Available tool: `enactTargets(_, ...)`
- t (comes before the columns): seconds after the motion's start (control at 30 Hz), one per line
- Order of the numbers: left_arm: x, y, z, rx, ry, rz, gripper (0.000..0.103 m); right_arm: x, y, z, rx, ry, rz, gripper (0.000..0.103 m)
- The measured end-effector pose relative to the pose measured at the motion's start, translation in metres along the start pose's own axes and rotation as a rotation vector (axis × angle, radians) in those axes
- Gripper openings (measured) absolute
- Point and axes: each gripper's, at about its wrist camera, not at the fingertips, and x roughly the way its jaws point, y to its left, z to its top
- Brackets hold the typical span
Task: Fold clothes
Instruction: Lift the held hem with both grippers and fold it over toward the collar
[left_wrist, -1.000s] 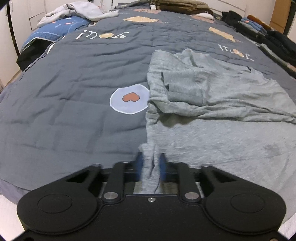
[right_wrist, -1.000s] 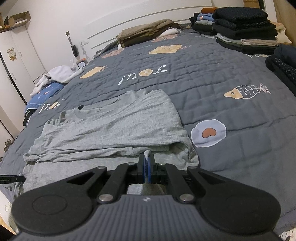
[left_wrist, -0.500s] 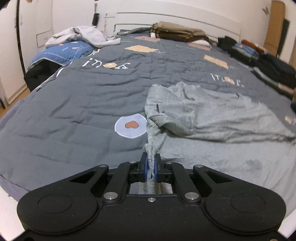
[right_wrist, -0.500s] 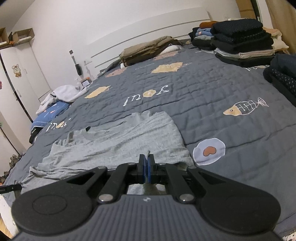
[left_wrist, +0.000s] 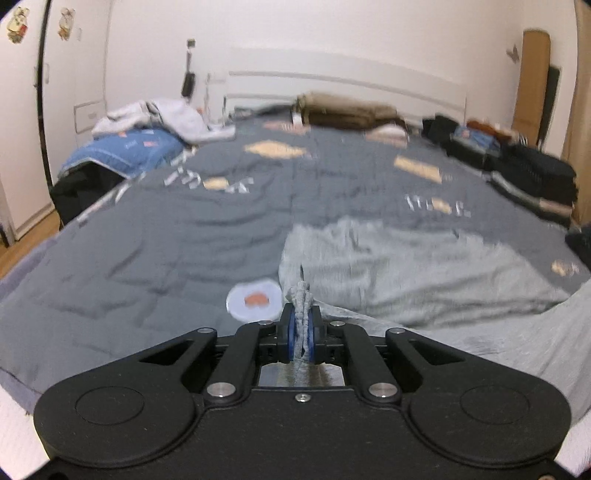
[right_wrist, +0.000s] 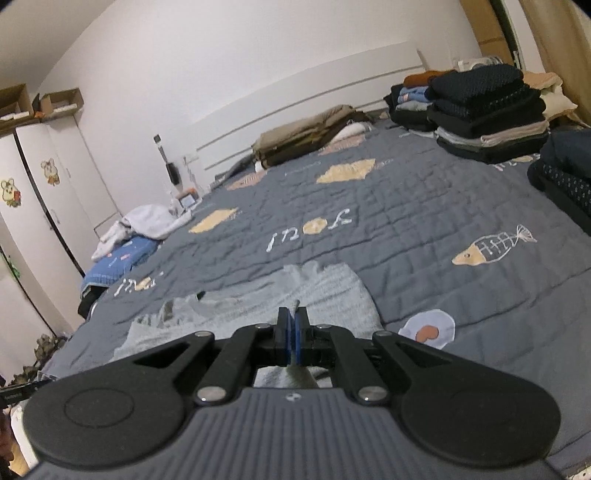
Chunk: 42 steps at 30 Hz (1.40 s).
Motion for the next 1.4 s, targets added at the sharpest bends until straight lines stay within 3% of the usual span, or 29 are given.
enactTargets(0.27, 0.022, -0.004, 0.031, 0.023, -0.059, 0.028, 0.006, 0.016, -0.004, 0.024, 0.004, -0.034, -0.032, 0.002)
enactTargets(0.77, 0.126, -0.022, 0.092, 0.132, -0.047, 0.007, 0.006, 0.118, -0.019, 0.081, -0.035, 0.012, -0.135, 0.002)
enactTargets(1.1, 0.191, -0.025, 0.140, 0.154, -0.059, 0.016, 0.006, 0.185, -0.019, 0.120, -0.100, 0.028, -0.172, 0.002)
enactTargets(1.27, 0.222, -0.024, 0.143, 0.157, -0.023, 0.032, 0.006, 0.222, -0.021, 0.131, -0.135, 0.049, -0.192, 0.002)
enactTargets(1.4, 0.252, -0.024, 0.133, 0.165, 0.038, 0.054, 0.006, 0.257, -0.031, 0.120, -0.158, 0.109, -0.213, 0.002)
